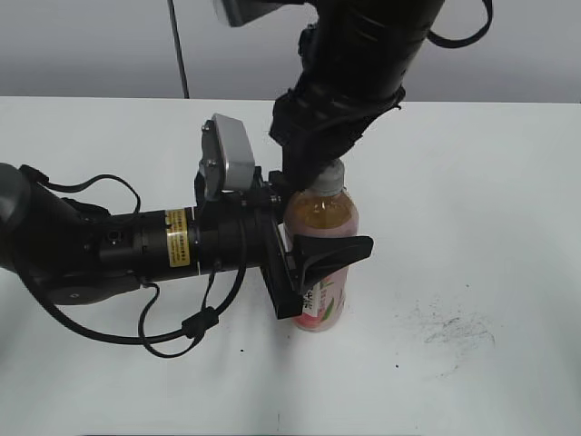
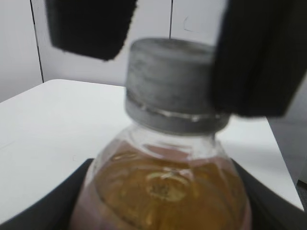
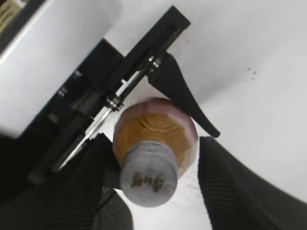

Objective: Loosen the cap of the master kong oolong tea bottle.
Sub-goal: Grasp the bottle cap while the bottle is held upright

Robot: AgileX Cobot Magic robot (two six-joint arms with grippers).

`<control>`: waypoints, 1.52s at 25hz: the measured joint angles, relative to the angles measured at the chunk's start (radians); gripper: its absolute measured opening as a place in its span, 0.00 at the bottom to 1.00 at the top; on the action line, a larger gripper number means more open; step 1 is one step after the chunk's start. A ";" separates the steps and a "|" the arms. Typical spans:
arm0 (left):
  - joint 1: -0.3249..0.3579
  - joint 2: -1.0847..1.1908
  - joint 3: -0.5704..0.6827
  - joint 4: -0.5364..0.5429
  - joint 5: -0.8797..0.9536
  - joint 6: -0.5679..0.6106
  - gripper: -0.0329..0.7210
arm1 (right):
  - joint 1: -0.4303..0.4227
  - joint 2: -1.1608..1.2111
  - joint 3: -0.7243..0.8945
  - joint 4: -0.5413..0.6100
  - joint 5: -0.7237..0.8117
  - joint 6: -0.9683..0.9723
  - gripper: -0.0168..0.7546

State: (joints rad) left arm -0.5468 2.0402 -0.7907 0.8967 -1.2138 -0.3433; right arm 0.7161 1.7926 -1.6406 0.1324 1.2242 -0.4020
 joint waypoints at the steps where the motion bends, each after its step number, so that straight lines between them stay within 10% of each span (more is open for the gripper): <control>1: 0.000 0.000 0.000 0.000 0.000 0.000 0.64 | 0.000 0.000 0.000 0.000 0.000 0.077 0.62; 27: 0.000 0.000 0.000 0.001 0.000 0.000 0.64 | 0.000 0.000 0.029 -0.019 0.000 0.339 0.47; 38: 0.000 0.000 -0.002 -0.002 0.002 0.000 0.64 | 0.004 0.000 0.027 -0.018 -0.001 0.048 0.38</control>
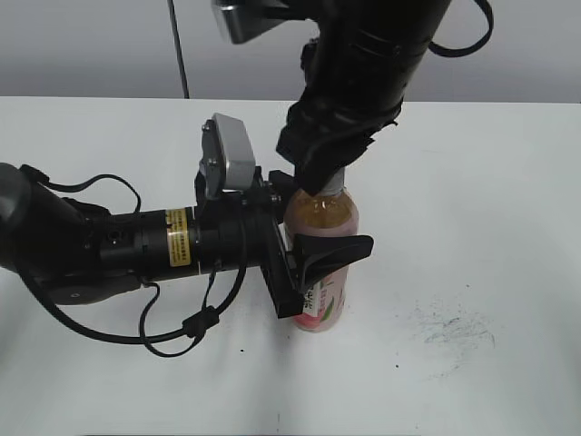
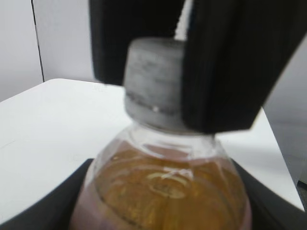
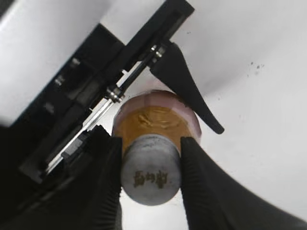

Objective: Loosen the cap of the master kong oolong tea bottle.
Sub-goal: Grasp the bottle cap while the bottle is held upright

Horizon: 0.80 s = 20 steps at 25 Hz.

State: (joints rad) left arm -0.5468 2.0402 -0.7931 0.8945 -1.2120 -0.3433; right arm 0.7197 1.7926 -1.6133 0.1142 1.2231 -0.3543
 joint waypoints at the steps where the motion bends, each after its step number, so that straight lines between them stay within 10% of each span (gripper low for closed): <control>1: 0.000 0.000 0.000 0.000 0.000 0.000 0.64 | 0.000 0.000 0.000 0.001 0.000 -0.048 0.38; 20: 0.000 0.000 0.000 0.003 -0.001 0.003 0.64 | 0.000 0.000 -0.004 0.023 0.016 -1.434 0.38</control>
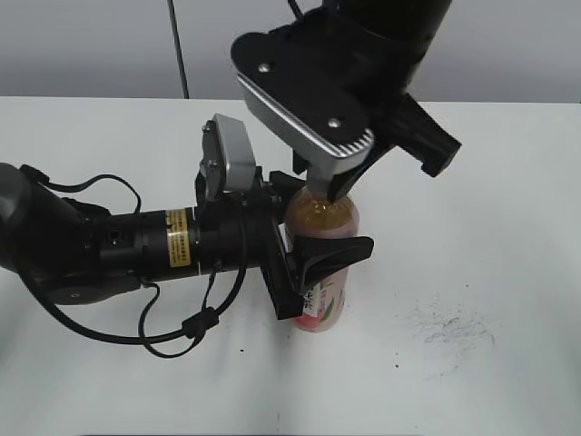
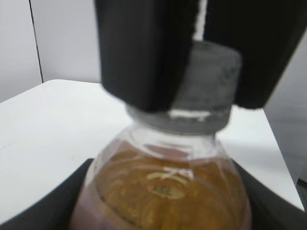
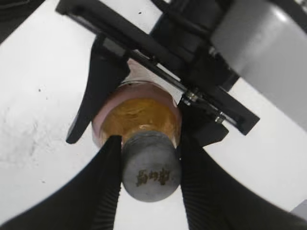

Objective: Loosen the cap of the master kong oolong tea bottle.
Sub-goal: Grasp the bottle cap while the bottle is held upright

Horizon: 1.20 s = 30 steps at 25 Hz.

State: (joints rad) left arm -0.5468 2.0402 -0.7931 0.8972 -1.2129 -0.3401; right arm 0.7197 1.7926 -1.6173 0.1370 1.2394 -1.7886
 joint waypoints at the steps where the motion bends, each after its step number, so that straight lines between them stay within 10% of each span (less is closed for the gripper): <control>1: 0.000 0.000 0.000 0.000 0.000 0.000 0.64 | 0.000 0.000 -0.001 0.000 0.001 -0.065 0.38; 11: 0.000 0.000 0.000 -0.005 0.002 -0.001 0.64 | 0.000 0.000 -0.002 -0.007 0.002 -0.492 0.38; 16: 0.000 0.000 0.000 -0.003 0.002 -0.003 0.64 | 0.001 0.000 -0.002 -0.011 -0.005 -0.125 0.46; 21: 0.000 0.000 0.000 0.000 0.000 -0.003 0.64 | 0.001 0.000 -0.002 -0.038 -0.014 0.395 0.75; 30: 0.000 0.000 0.000 0.001 0.000 -0.003 0.64 | 0.001 0.002 -0.002 -0.064 -0.016 1.114 0.70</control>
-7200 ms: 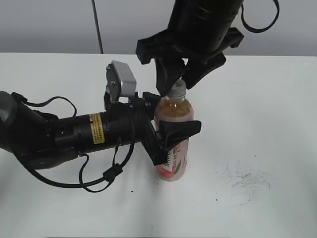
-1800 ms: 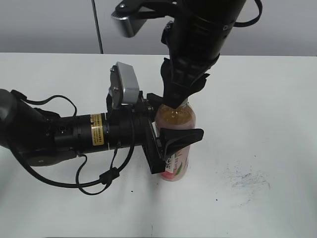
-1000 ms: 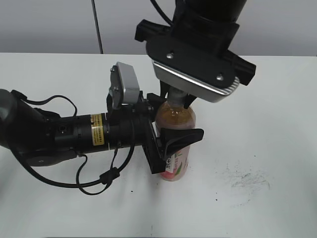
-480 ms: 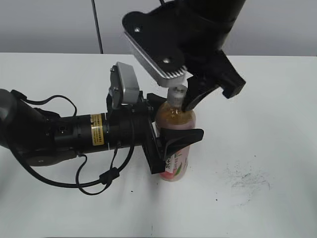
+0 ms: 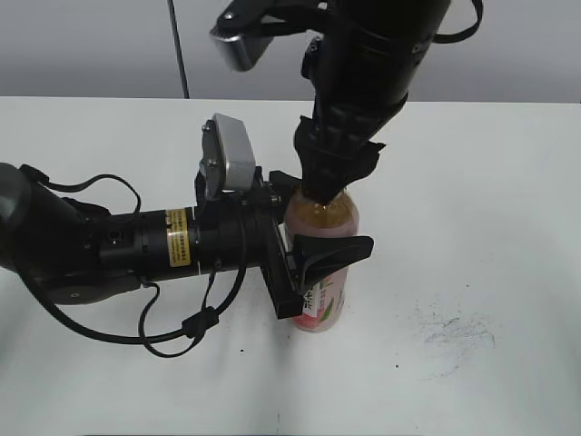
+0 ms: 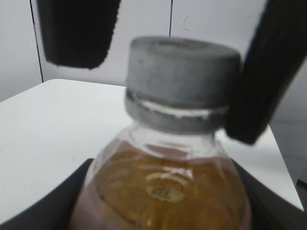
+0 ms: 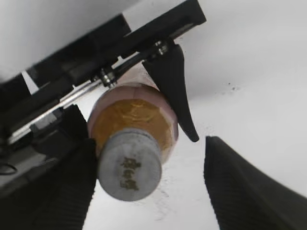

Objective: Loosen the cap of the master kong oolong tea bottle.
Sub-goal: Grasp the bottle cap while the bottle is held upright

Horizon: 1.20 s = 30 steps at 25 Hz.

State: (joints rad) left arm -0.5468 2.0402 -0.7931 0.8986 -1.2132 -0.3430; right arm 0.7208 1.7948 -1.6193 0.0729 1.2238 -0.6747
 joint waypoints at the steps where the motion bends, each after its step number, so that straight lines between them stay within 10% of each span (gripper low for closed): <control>1: 0.000 0.000 0.000 0.000 0.000 0.000 0.64 | 0.000 0.001 0.000 0.006 0.000 0.069 0.70; 18: 0.000 0.000 0.000 -0.009 0.003 -0.005 0.64 | 0.000 0.004 0.000 0.006 0.002 0.588 0.43; 30: 0.000 0.000 0.000 -0.010 0.006 -0.008 0.64 | 0.002 0.004 0.000 0.006 0.001 0.009 0.38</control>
State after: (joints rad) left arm -0.5468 2.0402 -0.7935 0.8891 -1.2071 -0.3507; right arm 0.7226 1.7991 -1.6193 0.0785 1.2247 -0.6657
